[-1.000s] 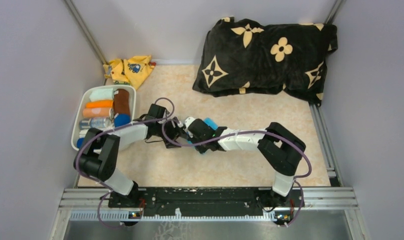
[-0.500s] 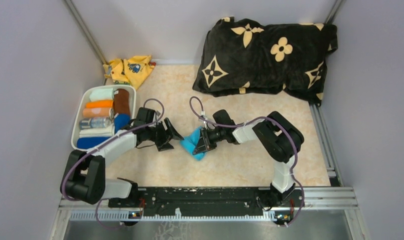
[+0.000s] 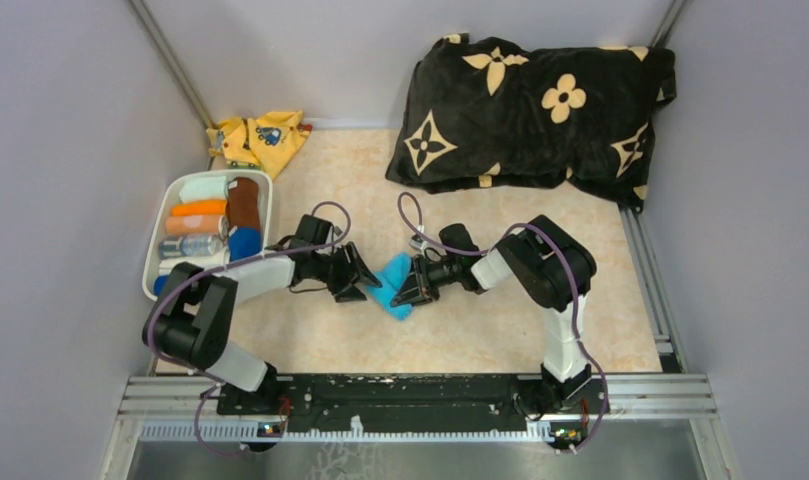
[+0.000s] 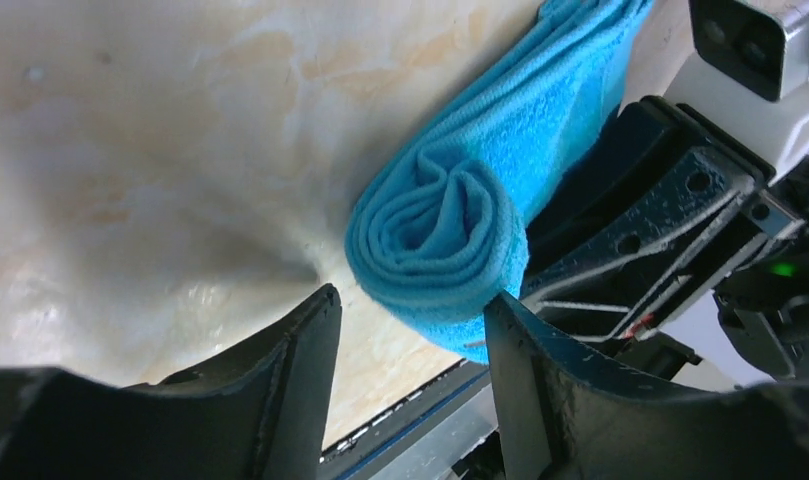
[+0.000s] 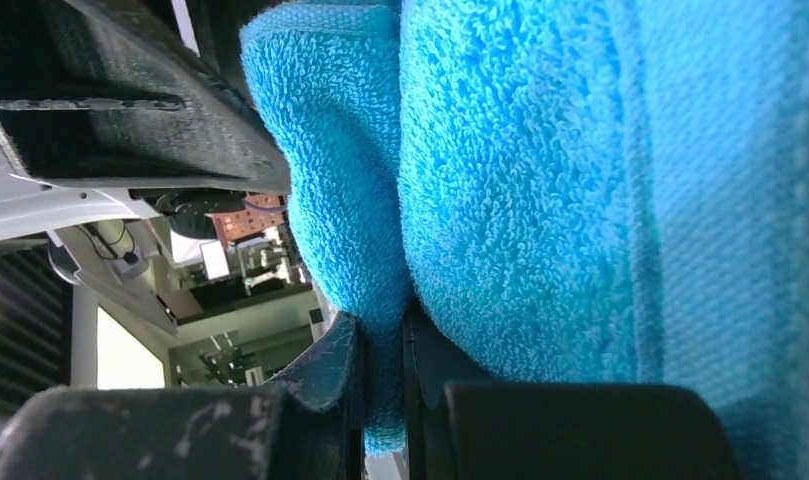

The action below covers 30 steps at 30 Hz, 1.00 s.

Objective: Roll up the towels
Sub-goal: Roll the towel at the center of the board.

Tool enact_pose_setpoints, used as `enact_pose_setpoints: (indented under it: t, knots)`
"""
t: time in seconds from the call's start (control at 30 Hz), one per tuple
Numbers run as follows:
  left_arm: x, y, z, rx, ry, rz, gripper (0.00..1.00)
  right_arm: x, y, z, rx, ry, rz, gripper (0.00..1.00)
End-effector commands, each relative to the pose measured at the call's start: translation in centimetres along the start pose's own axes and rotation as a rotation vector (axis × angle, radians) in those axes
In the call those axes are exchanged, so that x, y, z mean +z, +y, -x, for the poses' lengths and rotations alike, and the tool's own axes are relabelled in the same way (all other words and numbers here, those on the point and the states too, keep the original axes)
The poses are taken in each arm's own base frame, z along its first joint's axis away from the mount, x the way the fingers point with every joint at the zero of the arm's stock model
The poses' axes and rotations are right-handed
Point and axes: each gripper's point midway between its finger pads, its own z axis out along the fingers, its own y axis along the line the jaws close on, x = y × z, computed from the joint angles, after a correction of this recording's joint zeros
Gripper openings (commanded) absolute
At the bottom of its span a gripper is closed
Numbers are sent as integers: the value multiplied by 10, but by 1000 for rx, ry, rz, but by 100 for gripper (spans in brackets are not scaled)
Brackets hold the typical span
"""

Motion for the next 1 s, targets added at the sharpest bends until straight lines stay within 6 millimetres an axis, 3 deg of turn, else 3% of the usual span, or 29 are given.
enact_pose_setpoints:
  t: [0.0,0.1,0.23,0.43,0.53,0.63,0.8,0.97]
  knots:
    - [16,-7,12,37,-17,0,59,-2,-10,2,3,-28,-35,9]
    - [25,4,13,22,-14,47,58,-6,-9,5,-37,-50,-72,16]
    - [33,19,9,2,9,101,57,-18,7,10,-143,-87,-114,29]
    - [40,37,2,-22,34,156,56,-48,8,20,-294,-156,-352,50]
    - [40,42,2,-30,32,176,56,-68,18,31,-405,-217,-498,53]
    - [40,45,1,-38,34,192,56,-75,35,33,-557,-249,-622,54]
    - [40,48,-3,-61,41,199,56,-59,66,27,-810,-258,-730,49]
    - [39,50,-4,-74,37,202,57,-34,65,15,-928,-216,-813,46]
